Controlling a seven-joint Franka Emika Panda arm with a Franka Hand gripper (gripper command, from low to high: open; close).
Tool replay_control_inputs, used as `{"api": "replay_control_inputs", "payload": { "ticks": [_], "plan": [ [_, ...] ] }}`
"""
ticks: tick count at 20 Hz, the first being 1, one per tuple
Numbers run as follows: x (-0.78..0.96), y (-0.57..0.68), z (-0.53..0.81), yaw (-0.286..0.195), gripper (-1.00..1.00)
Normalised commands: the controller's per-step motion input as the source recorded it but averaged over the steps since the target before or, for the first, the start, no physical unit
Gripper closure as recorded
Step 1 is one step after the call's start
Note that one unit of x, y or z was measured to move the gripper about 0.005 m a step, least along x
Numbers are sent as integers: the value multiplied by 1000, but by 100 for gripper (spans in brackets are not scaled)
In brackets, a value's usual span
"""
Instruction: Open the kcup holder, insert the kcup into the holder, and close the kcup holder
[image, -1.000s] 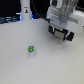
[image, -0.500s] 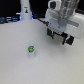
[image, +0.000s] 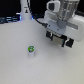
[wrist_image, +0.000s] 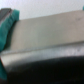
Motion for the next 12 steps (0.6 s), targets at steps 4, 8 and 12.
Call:
{"api": "replay_control_inputs", "payload": {
  "ticks": [4,8,12],
  "plan": [
    [380,-82,350,-116,-100],
    [137,-391,441,-188,-100],
    [21,-495,391,-231,-100]
  ]
}}
